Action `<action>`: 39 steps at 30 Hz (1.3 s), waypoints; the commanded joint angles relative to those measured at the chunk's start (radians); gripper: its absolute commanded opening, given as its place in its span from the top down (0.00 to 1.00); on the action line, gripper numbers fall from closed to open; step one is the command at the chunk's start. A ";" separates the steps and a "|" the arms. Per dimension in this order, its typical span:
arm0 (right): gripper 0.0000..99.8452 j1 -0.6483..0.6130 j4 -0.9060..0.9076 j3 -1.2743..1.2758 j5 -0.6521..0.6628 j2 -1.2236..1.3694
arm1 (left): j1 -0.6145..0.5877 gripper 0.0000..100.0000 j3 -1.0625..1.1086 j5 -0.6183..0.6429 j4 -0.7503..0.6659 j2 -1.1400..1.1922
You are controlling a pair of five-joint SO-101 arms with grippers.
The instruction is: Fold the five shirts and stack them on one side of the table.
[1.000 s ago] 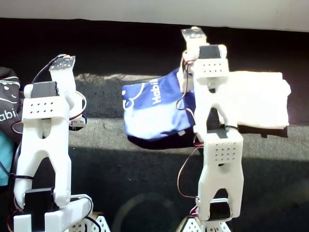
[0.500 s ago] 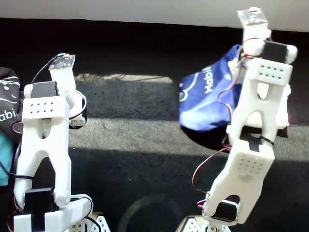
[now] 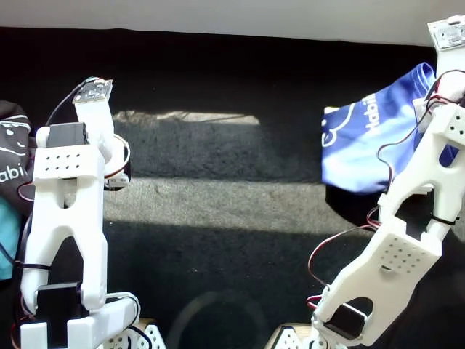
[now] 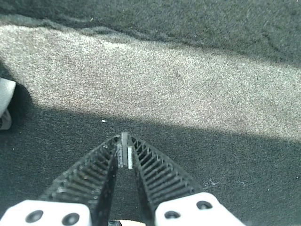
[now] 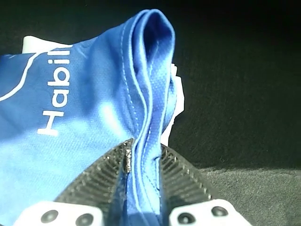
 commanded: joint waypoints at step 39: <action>1.00 0.004 -0.030 -0.440 -0.359 0.257 | -0.065 0.99 -0.024 -0.009 -0.005 -0.038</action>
